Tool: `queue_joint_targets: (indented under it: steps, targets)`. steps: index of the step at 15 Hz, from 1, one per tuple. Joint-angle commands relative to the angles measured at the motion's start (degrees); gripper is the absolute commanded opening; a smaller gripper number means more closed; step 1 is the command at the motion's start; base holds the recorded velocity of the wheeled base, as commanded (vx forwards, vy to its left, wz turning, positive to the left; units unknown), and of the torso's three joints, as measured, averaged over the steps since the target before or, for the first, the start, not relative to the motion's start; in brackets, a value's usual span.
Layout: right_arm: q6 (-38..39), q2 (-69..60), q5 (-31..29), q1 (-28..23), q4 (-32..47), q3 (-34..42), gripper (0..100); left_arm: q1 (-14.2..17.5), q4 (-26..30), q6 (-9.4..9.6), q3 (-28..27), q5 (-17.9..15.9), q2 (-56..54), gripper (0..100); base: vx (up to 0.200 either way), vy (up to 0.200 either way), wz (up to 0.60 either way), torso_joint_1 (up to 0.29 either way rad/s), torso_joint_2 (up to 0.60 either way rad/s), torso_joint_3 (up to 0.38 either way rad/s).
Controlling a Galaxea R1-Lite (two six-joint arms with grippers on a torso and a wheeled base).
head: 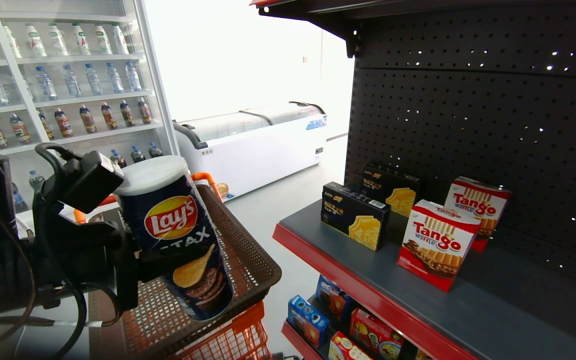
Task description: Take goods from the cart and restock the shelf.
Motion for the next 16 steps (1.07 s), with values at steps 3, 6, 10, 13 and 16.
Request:
queue_joint_targets:
  steps: [3, 6, 10, 13, 16]
  targets:
    - [0.0, 0.0, 0.0, 0.0, 0.0, 0.0, 100, -0.8, 0.0, 0.06, -1.5, -0.1, 2.0, 0, 0.0, 0.0, 0.0, 0.0, 0.0, 0.0]
    - [0.0, 0.0, 0.0, 0.0, 0.0, 0.0, 100, -3.3, 0.0, -0.03, -1.6, -0.3, 1.7, 0, 0.0, 0.0, 0.0, 0.0, 0.0, 0.0]
    - [0.0, 0.0, 0.0, 0.0, 0.0, 0.0, 100, -5.1, 0.0, -0.03, -1.6, -0.7, 1.8, 0, 0.0, 0.0, 0.0, 0.0, 0.0, 0.0]
    - [0.0, 0.0, 0.0, 0.0, 0.0, 0.0, 100, -6.3, 0.0, -0.12, -2.0, -1.5, 1.8, 0, 0.0, 0.0, 0.0, 0.0, 0.0, 0.0]
    - [0.0, 0.0, 0.0, 0.0, 0.0, 0.0, 100, -7.4, 0.1, -0.12, -1.8, -1.9, 2.0, 0, 0.0, 0.0, 0.0, 0.0, 0.0, 0.0]
